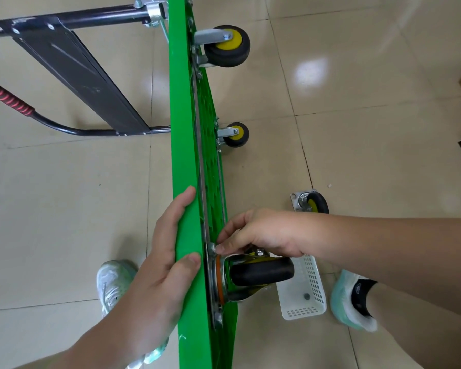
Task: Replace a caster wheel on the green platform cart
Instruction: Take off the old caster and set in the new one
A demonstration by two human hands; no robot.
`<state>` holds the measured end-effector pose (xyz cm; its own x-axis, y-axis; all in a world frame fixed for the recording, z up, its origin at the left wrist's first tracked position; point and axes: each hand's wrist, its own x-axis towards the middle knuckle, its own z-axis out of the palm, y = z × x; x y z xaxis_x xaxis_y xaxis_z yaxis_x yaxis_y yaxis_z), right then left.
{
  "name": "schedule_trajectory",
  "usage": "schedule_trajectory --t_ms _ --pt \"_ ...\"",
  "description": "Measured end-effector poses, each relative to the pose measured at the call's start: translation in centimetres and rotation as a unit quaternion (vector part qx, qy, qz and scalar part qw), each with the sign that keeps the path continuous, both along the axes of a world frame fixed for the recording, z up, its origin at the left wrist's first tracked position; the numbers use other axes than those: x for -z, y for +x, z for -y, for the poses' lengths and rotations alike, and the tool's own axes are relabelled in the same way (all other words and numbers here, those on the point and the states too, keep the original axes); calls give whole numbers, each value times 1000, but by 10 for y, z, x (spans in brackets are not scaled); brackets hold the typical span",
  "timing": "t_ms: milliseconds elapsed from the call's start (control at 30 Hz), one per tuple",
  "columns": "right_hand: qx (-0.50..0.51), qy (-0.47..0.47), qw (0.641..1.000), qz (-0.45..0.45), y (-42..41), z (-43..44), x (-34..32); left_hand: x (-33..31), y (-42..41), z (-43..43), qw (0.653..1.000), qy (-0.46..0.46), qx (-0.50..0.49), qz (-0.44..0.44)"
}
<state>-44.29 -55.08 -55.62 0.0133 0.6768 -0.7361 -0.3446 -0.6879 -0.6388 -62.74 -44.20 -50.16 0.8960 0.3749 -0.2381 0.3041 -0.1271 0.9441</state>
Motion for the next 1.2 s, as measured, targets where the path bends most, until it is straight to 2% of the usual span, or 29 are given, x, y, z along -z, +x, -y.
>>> schedule_trajectory --t_ms 233,600,767,1000,1100,1200 --pt "-8 0 1000 13 -2 1 0 0 1 0 1000 5 -1 0" --pt "-80 26 983 164 4 1 -8 1 1 0 1000 7 -1 1" --pt "-67 19 986 154 1 2 -7 1 1 0 1000 7 3 3" --pt "-35 12 996 86 -1 3 -2 1 0 0 1000 5 5 5" --pt "-36 6 994 104 -2 3 -3 1 0 -1 1000 2 5 9" --pt "-58 3 985 164 -2 2 -7 2 0 -1 1000 11 8 10"
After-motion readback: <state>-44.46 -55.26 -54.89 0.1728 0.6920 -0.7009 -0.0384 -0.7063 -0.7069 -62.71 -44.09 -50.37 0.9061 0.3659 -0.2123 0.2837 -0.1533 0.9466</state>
